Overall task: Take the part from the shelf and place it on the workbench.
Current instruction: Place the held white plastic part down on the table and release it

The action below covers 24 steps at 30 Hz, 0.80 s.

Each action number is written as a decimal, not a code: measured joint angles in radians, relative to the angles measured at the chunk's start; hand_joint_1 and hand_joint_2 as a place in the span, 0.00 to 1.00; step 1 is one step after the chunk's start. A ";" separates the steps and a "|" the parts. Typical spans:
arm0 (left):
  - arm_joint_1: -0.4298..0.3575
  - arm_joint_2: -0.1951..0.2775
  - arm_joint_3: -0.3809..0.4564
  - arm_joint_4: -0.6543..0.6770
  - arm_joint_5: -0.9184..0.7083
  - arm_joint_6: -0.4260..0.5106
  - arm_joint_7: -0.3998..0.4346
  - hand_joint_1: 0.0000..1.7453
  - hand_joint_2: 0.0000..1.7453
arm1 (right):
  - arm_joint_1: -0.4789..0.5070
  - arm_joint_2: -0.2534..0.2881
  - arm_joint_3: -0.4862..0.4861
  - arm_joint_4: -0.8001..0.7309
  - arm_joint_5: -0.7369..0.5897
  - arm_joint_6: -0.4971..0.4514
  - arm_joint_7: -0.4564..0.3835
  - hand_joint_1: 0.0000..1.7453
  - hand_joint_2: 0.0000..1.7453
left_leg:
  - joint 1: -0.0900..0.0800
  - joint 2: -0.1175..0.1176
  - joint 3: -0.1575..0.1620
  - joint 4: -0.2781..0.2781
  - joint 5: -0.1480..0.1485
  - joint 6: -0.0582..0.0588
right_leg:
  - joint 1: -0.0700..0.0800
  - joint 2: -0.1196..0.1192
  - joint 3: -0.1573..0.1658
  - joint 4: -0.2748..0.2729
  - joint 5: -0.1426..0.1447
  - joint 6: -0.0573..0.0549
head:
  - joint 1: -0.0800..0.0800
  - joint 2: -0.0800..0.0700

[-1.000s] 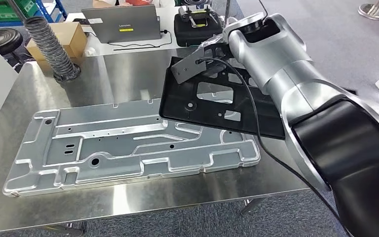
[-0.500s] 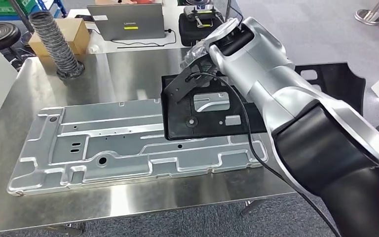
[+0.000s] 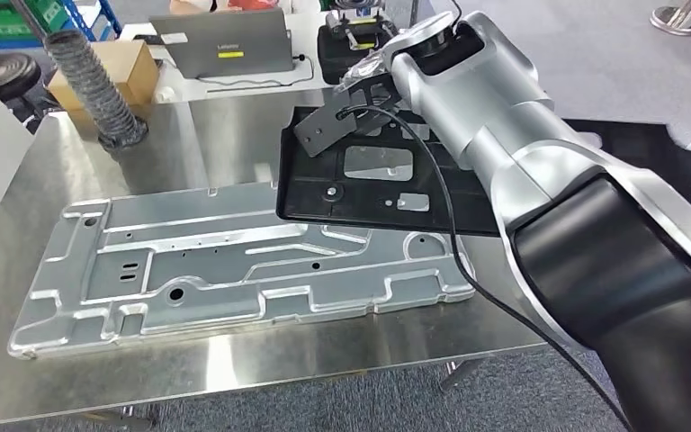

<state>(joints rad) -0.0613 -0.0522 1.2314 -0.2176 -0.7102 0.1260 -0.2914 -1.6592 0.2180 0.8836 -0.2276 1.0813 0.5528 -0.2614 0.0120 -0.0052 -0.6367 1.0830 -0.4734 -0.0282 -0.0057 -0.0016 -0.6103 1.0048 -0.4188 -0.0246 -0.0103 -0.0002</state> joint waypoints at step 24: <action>-0.006 -0.006 0.036 0.000 -0.003 -0.009 -0.015 0.00 0.00 | 0.068 -0.121 -0.139 -0.225 0.199 -1.347 0.239 0.00 0.00 | 0.003 -0.003 0.035 -0.061 0.036 0.029 | 0.004 0.006 -0.032 0.056 -0.005 0.033 | 0.007 0.000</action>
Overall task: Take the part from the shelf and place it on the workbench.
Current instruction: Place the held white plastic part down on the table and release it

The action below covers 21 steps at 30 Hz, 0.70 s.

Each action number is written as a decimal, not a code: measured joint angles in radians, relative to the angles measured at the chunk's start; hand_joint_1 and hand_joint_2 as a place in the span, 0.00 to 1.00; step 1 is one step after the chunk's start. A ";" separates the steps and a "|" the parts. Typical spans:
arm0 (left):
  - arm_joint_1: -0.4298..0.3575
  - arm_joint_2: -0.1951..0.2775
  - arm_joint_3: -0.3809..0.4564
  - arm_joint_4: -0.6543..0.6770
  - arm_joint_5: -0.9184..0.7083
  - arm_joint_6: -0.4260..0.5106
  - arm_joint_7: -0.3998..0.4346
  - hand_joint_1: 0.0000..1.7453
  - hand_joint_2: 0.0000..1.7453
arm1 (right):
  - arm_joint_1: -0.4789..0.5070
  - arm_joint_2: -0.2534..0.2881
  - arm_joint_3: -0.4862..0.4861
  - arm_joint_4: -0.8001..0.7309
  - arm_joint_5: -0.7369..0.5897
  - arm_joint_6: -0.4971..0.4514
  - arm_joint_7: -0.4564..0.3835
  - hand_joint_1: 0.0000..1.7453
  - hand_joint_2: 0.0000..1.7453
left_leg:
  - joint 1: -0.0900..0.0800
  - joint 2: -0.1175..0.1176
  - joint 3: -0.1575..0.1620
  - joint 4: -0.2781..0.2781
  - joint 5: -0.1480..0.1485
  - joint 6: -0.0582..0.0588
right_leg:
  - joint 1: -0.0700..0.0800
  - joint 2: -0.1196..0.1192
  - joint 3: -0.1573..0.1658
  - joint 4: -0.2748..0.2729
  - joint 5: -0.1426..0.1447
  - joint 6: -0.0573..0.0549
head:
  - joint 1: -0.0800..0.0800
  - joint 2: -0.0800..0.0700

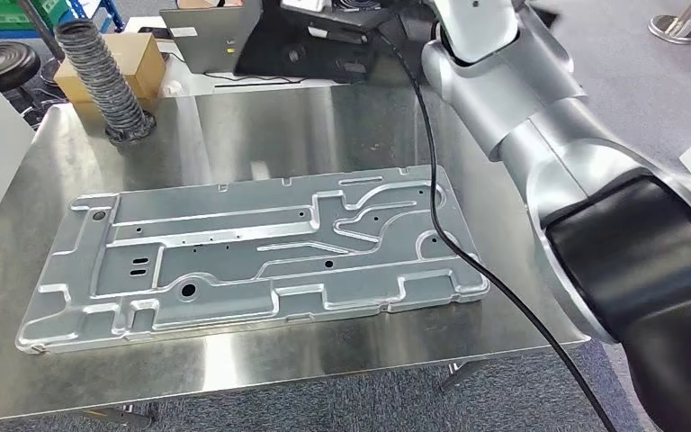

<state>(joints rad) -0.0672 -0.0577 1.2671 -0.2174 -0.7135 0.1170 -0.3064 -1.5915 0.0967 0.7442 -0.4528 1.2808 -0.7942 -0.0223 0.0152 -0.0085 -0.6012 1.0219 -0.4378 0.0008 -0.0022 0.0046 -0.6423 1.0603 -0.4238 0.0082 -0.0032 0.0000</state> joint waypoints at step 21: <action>-0.003 0.008 0.023 0.000 -0.008 -0.004 -0.037 0.00 0.00 | 0.153 -0.037 -0.518 -0.098 -0.411 0.577 -0.283 0.00 0.00 | 0.008 0.004 0.007 -0.010 0.003 0.001 | -0.005 0.001 0.000 -0.005 -0.018 0.011 | -0.002 0.000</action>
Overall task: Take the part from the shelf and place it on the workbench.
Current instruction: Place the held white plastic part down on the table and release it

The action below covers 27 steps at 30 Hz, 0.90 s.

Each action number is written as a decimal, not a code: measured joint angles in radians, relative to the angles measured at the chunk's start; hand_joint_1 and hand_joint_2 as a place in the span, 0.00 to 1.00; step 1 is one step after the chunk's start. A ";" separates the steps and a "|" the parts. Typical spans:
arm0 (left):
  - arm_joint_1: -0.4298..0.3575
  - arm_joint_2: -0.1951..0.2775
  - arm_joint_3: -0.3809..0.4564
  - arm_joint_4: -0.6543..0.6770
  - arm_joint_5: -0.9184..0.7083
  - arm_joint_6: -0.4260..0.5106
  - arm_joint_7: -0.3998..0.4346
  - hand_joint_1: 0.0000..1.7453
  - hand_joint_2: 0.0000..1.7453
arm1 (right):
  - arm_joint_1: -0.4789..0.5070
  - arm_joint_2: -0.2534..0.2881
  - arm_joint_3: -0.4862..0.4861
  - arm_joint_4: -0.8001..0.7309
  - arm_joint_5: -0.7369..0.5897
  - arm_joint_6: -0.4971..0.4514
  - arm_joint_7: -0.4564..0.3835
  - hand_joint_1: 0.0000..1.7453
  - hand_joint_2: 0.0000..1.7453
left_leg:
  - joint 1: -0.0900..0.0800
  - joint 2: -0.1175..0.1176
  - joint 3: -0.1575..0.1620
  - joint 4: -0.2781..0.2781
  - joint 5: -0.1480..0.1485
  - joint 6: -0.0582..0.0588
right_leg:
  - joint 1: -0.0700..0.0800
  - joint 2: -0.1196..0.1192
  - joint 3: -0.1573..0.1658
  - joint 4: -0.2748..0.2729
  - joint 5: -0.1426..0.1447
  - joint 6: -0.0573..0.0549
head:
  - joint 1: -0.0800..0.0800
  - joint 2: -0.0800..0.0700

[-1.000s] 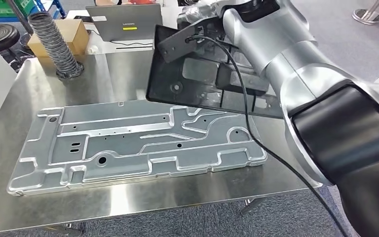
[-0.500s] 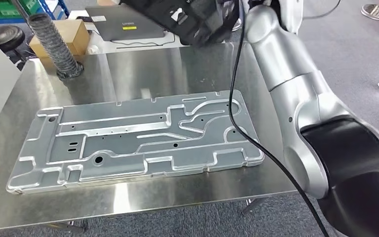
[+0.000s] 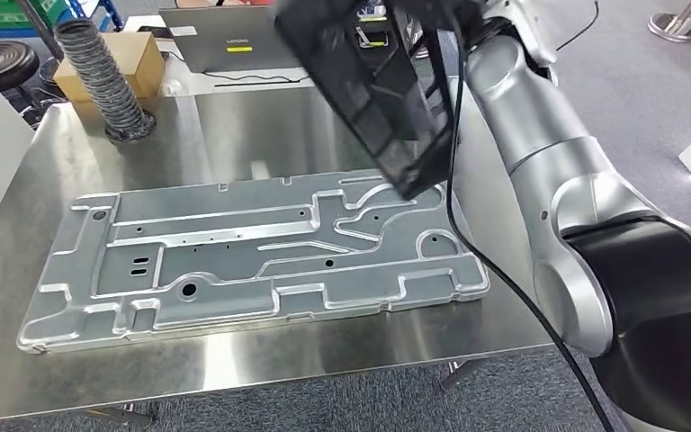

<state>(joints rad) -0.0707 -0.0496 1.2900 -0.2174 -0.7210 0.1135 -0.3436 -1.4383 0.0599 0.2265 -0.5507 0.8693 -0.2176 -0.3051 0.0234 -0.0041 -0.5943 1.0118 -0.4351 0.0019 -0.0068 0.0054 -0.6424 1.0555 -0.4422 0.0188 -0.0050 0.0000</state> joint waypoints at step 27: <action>-0.005 -0.003 0.008 0.000 -0.028 -0.022 -0.010 0.00 0.00 | -0.151 -0.035 0.223 0.186 0.053 0.484 0.074 0.00 0.00 | -0.013 0.001 -0.008 0.015 -0.009 -0.017 | 0.011 -0.003 0.005 -0.030 0.031 -0.029 | -0.001 0.000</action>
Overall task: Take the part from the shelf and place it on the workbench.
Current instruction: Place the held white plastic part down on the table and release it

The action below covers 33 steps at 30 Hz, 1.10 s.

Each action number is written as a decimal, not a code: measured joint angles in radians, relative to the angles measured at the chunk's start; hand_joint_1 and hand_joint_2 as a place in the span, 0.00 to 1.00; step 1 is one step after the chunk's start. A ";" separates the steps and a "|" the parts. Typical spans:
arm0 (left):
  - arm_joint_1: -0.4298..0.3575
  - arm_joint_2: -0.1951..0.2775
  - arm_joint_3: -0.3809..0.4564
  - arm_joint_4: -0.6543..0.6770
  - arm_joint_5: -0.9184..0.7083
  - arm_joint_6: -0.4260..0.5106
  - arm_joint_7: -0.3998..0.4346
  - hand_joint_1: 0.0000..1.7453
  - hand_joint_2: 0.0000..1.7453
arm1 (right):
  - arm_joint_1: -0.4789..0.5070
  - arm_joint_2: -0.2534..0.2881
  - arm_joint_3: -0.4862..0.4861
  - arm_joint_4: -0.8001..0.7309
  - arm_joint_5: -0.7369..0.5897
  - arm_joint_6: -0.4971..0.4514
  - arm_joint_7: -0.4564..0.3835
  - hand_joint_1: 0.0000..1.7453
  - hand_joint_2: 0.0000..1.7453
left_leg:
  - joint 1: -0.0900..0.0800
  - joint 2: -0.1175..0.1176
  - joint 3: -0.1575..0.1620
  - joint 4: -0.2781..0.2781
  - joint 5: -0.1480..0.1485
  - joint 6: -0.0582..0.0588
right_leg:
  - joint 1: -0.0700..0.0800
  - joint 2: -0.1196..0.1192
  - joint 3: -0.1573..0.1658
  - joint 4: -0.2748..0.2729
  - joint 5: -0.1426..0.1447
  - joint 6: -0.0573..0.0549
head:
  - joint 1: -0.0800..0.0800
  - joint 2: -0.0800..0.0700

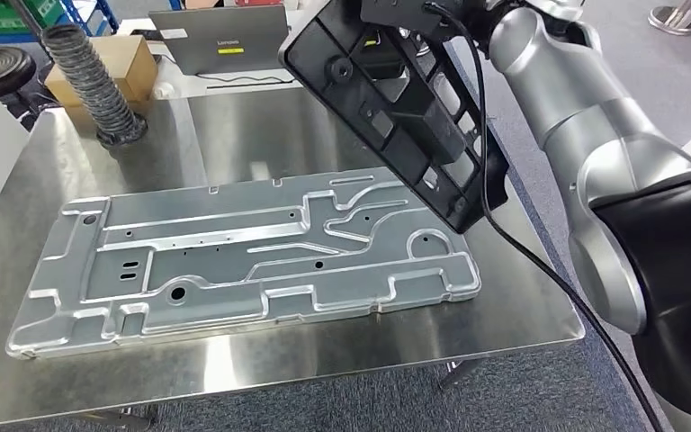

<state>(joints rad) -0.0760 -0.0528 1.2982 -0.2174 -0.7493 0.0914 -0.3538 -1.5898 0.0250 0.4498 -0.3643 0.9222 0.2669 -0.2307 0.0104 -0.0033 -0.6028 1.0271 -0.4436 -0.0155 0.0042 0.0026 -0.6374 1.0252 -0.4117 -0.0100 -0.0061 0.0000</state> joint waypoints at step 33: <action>0.004 -0.003 0.002 0.000 -0.022 -0.001 0.002 0.00 0.00 | 0.052 0.105 -0.129 0.113 -0.209 0.197 0.049 0.00 0.00 | 0.004 0.001 0.007 -0.020 0.014 0.010 | 0.001 0.000 0.010 -0.003 -0.009 0.008 | 0.000 0.000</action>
<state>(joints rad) -0.0716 -0.0554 1.2999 -0.2174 -0.7716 0.0904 -0.3516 -1.5378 0.1299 0.3204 -0.2514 0.7130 0.4641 -0.1820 0.0144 -0.0025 -0.5956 1.0070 -0.4294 -0.0055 0.0050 0.0023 -0.6273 1.0225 -0.4211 -0.0020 -0.0056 -0.0001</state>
